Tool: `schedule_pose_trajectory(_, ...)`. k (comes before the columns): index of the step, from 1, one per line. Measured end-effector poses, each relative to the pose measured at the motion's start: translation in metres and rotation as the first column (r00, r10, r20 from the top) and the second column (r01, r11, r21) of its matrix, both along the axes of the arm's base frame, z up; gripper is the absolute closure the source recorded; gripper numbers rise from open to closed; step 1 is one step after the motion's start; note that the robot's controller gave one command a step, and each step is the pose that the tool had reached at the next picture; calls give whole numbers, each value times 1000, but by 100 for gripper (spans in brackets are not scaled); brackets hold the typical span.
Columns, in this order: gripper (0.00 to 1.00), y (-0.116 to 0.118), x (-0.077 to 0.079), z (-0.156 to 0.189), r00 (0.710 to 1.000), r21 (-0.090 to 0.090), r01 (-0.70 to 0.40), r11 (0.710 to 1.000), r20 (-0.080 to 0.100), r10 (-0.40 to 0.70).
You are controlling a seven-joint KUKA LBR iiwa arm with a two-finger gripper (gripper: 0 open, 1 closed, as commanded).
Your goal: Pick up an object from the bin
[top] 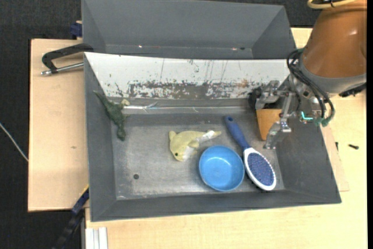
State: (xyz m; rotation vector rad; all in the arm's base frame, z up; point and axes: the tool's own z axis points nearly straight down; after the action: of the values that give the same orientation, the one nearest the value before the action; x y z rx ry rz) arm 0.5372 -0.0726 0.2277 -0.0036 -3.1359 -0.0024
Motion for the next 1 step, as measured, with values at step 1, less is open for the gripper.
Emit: schedule_pose_trajectory(1,0,79,-27,-156,923,-3,-384,923,12,384)
